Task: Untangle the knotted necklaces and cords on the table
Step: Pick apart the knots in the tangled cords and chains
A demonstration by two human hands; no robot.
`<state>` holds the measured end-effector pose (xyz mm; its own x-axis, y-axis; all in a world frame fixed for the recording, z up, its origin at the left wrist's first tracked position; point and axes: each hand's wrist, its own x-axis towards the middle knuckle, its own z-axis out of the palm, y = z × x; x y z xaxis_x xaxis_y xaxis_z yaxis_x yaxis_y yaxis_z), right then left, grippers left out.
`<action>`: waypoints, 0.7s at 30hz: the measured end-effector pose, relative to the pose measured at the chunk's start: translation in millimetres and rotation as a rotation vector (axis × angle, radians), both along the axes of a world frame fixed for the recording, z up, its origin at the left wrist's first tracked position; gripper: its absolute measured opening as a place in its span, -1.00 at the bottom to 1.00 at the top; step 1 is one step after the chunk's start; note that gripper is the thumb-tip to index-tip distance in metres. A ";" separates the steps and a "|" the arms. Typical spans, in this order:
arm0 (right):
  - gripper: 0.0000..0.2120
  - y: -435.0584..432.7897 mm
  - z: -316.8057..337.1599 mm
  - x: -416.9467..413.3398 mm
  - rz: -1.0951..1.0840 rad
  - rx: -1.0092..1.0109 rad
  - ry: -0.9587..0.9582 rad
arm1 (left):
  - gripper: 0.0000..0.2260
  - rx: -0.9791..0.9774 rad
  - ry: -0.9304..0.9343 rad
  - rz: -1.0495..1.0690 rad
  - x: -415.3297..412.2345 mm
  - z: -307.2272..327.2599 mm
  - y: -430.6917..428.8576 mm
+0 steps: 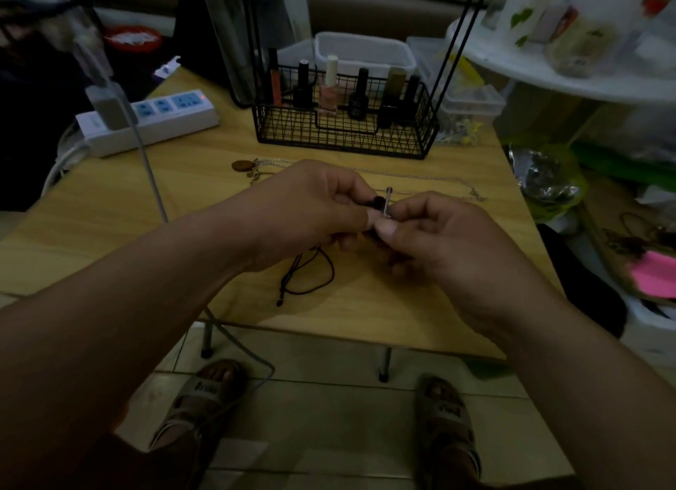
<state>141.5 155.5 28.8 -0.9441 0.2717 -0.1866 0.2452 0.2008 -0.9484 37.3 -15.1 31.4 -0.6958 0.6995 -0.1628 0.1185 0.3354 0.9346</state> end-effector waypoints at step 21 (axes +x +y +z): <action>-0.90 3.2 -3.9 -4.0 0.096 -0.593 -0.068 | -0.87 0.023 0.081 0.072 3.6 0.4 -2.1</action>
<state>137.5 158.6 24.8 -0.9400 0.0171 -0.3409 0.3161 -0.3329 -0.8884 40.9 -17.2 31.9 -0.7548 0.6501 -0.0880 0.1706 0.3240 0.9305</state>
